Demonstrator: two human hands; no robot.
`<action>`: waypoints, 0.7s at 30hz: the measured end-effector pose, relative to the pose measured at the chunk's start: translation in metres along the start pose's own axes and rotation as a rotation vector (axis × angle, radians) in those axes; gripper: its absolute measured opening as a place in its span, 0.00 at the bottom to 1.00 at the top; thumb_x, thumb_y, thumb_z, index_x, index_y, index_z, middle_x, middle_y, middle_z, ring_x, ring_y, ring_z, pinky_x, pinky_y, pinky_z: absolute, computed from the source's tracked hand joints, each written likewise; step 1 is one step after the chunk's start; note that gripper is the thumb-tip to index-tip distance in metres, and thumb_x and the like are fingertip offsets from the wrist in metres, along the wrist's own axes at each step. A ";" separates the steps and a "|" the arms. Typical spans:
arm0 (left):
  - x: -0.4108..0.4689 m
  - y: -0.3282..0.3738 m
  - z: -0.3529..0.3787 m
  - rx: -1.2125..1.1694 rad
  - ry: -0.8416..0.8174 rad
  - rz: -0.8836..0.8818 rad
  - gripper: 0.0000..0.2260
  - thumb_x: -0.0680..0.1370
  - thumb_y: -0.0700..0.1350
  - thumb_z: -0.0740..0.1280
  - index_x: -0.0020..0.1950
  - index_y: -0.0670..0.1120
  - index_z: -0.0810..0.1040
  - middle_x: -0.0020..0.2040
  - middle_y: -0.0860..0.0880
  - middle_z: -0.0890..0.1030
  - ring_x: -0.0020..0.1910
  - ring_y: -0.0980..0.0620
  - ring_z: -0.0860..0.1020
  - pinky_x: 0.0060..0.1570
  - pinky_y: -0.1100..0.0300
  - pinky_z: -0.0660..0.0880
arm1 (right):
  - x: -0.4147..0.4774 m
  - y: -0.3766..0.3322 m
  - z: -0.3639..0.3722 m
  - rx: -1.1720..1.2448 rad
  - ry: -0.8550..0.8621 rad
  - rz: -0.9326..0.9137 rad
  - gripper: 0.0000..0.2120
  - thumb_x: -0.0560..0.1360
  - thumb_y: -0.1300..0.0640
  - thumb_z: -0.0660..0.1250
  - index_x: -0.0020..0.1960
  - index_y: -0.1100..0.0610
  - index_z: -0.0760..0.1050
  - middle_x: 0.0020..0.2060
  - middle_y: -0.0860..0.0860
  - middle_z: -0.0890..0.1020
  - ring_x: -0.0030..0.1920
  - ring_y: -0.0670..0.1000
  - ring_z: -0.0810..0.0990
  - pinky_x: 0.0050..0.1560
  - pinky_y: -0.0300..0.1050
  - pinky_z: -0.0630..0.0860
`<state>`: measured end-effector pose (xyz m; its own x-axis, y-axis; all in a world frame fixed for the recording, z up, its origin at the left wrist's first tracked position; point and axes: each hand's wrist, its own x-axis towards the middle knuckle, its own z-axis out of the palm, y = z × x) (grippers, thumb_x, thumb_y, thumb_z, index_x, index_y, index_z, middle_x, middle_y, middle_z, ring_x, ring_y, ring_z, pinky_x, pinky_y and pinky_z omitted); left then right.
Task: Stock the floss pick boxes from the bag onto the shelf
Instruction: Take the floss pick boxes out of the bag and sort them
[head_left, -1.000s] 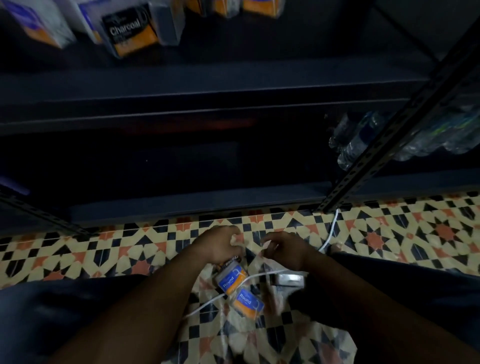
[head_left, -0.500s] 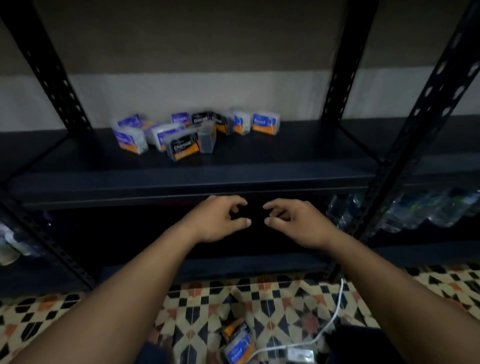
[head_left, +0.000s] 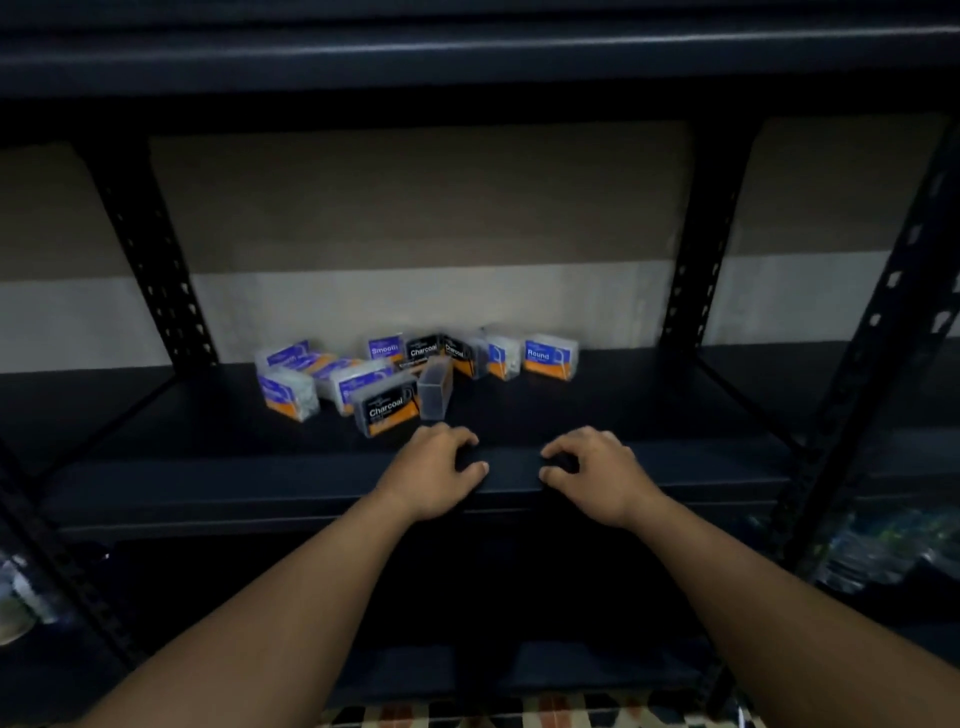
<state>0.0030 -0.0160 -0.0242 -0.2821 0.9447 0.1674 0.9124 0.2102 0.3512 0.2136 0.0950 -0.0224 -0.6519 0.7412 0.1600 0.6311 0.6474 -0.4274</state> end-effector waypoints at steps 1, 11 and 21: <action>0.004 -0.004 0.001 0.008 0.009 -0.003 0.22 0.78 0.60 0.64 0.68 0.50 0.75 0.63 0.48 0.77 0.65 0.48 0.71 0.63 0.54 0.71 | 0.006 0.001 0.001 0.001 0.004 -0.007 0.15 0.74 0.41 0.66 0.59 0.42 0.78 0.61 0.45 0.76 0.64 0.50 0.71 0.66 0.49 0.67; 0.044 -0.025 0.002 0.379 0.370 0.105 0.25 0.76 0.56 0.67 0.71 0.49 0.71 0.70 0.46 0.71 0.64 0.40 0.71 0.57 0.47 0.74 | 0.071 0.014 0.019 -0.007 0.025 -0.092 0.17 0.74 0.40 0.66 0.60 0.45 0.78 0.61 0.46 0.77 0.64 0.51 0.72 0.66 0.49 0.68; 0.112 -0.030 -0.004 0.336 0.321 0.080 0.25 0.75 0.57 0.67 0.70 0.49 0.68 0.68 0.45 0.69 0.66 0.41 0.67 0.58 0.48 0.73 | 0.133 0.021 0.025 -0.189 0.404 -0.159 0.17 0.71 0.37 0.63 0.51 0.47 0.80 0.57 0.48 0.77 0.61 0.55 0.72 0.56 0.50 0.66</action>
<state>-0.0571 0.0825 -0.0122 -0.2360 0.8465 0.4772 0.9655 0.2599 0.0165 0.1300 0.2025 -0.0328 -0.5545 0.6155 0.5600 0.6265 0.7517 -0.2059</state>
